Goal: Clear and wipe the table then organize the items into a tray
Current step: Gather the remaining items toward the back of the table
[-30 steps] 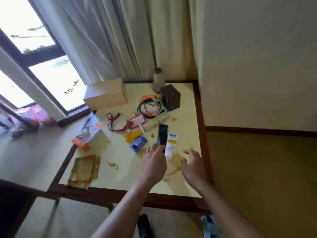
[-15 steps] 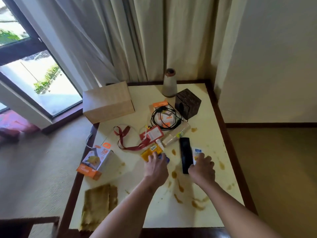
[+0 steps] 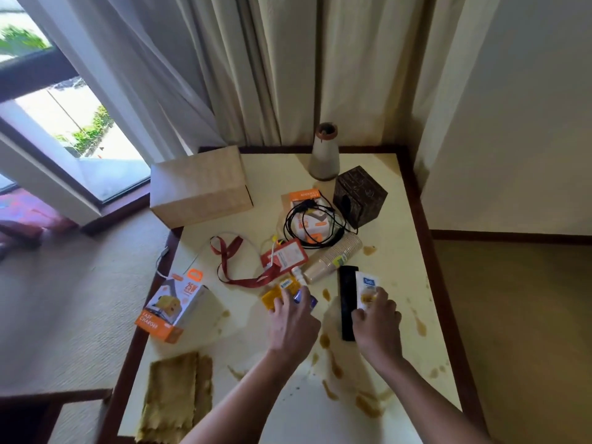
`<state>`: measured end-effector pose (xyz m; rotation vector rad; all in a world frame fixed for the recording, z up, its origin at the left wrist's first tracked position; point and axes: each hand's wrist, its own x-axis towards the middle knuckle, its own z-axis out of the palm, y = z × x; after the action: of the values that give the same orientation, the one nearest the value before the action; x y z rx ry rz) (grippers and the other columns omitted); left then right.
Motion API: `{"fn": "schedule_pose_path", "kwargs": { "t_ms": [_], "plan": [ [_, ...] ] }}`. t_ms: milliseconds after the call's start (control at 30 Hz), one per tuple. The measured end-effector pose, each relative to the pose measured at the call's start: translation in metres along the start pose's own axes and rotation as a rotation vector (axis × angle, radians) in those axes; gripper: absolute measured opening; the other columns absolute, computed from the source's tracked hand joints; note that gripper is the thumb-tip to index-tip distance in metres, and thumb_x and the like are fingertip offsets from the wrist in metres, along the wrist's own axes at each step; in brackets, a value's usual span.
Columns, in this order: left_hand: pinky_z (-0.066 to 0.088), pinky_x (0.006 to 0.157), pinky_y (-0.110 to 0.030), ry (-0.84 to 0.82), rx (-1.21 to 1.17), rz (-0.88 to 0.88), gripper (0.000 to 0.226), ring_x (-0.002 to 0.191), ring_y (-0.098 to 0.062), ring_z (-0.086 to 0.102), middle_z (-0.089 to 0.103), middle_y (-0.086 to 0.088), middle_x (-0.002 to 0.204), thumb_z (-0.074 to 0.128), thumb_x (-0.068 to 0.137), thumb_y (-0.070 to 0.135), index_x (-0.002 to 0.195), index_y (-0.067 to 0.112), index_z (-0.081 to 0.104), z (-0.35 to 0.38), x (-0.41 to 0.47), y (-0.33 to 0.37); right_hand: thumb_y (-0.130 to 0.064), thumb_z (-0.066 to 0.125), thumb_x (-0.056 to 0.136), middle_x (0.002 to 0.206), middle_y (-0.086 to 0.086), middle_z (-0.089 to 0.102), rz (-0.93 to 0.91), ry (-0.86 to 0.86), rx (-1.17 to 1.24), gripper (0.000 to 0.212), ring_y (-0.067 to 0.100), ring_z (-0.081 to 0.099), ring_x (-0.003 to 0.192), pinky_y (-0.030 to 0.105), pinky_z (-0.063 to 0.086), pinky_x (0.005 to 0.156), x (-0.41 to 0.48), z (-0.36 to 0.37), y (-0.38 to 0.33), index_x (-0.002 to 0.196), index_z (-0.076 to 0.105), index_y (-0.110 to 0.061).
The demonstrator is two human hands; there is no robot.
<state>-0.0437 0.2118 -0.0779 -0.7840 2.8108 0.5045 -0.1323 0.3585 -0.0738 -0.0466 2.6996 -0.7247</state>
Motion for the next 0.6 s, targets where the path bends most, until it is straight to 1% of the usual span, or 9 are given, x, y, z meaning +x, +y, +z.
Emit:
{"fn": "schedule_pose_path", "kwargs": {
  "t_ms": [67, 133, 200, 267, 367, 433, 500, 533, 600],
  "plan": [
    [0.055, 0.082, -0.040, 0.073, 0.007, -0.007, 0.077, 0.111, -0.029, 0.050, 0.043, -0.016, 0.138, 0.059, 0.091, 0.034, 0.158, 0.023, 0.024, -0.004, 0.004, -0.003, -0.026, 0.059, 0.095, 0.130, 0.016, 0.049, -0.025, -0.029, -0.014, 0.059, 0.034, 0.046, 0.117, 0.043, 0.051, 0.083, 0.004, 0.004, -0.009, 0.146, 0.032, -0.013],
    [0.053, 0.083, -0.039, 0.094, 0.053, -0.013, 0.078, 0.110, -0.027, 0.047, 0.042, -0.014, 0.136, 0.056, 0.093, 0.034, 0.160, 0.023, 0.020, -0.008, 0.011, -0.009, -0.028, 0.058, 0.094, 0.132, 0.015, 0.047, -0.034, -0.054, -0.030, 0.064, 0.034, 0.044, 0.120, 0.046, 0.052, 0.086, 0.009, 0.009, -0.016, 0.148, 0.028, -0.013],
    [0.051, 0.087, -0.039, 0.063, 0.095, -0.005, 0.078, 0.114, -0.028, 0.045, 0.037, -0.015, 0.141, 0.053, 0.096, 0.033, 0.162, 0.022, 0.012, -0.011, 0.019, -0.014, -0.035, 0.060, 0.093, 0.135, 0.014, 0.043, -0.020, -0.082, -0.045, 0.072, 0.035, 0.043, 0.123, 0.047, 0.052, 0.089, 0.014, 0.012, -0.020, 0.151, 0.022, -0.013],
    [0.052, 0.090, -0.043, 0.002, 0.103, 0.010, 0.078, 0.120, -0.031, 0.044, 0.031, -0.016, 0.148, 0.050, 0.098, 0.034, 0.161, 0.023, 0.006, -0.012, 0.025, -0.020, -0.046, 0.064, 0.090, 0.133, 0.013, 0.041, -0.006, -0.109, -0.064, 0.080, 0.035, 0.048, 0.121, 0.047, 0.054, 0.087, 0.016, 0.015, -0.024, 0.148, 0.019, -0.016],
    [0.053, 0.095, -0.050, -0.078, 0.106, 0.045, 0.078, 0.129, -0.037, 0.043, 0.022, -0.016, 0.158, 0.047, 0.100, 0.037, 0.161, 0.025, 0.001, -0.011, 0.031, -0.026, -0.042, 0.071, 0.087, 0.128, 0.014, 0.044, 0.000, -0.108, -0.105, 0.078, 0.036, 0.057, 0.110, 0.047, 0.058, 0.080, 0.018, 0.019, -0.025, 0.141, 0.018, -0.021],
    [0.051, 0.100, -0.056, -0.114, 0.107, 0.064, 0.080, 0.139, -0.041, 0.037, 0.016, -0.018, 0.164, 0.050, 0.099, 0.030, 0.161, 0.028, 0.000, -0.008, 0.038, -0.030, -0.040, 0.072, 0.085, 0.126, 0.013, 0.045, 0.016, -0.116, -0.094, 0.077, 0.036, 0.059, 0.105, 0.045, 0.058, 0.074, 0.021, 0.019, -0.027, 0.138, 0.019, -0.024],
    [0.052, 0.099, -0.055, -0.117, 0.099, 0.068, 0.079, 0.139, -0.040, 0.037, 0.021, -0.020, 0.163, 0.053, 0.098, 0.023, 0.160, 0.027, 0.004, -0.007, 0.045, -0.035, -0.046, 0.078, 0.077, 0.117, 0.009, 0.048, 0.055, -0.137, 0.002, 0.080, 0.032, 0.059, 0.093, 0.039, 0.053, 0.065, 0.024, 0.016, -0.035, 0.132, 0.023, -0.024],
    [0.054, 0.096, -0.052, -0.106, 0.077, 0.068, 0.075, 0.135, -0.037, 0.042, 0.028, -0.019, 0.159, 0.053, 0.099, 0.024, 0.159, 0.026, 0.007, -0.007, 0.048, -0.037, -0.047, 0.080, 0.073, 0.113, 0.007, 0.051, 0.088, -0.143, 0.082, 0.080, 0.030, 0.059, 0.088, 0.037, 0.050, 0.063, 0.026, 0.013, -0.040, 0.128, 0.027, -0.023],
    [0.058, 0.087, -0.045, -0.051, 0.010, 0.076, 0.069, 0.122, -0.032, 0.050, 0.040, -0.017, 0.150, 0.053, 0.102, 0.030, 0.157, 0.025, 0.012, -0.009, 0.052, -0.040, -0.039, 0.082, 0.070, 0.109, 0.008, 0.058, 0.146, -0.137, 0.234, 0.073, 0.029, 0.061, 0.086, 0.037, 0.053, 0.064, 0.030, 0.007, -0.050, 0.118, 0.031, -0.020]
  ]
}}
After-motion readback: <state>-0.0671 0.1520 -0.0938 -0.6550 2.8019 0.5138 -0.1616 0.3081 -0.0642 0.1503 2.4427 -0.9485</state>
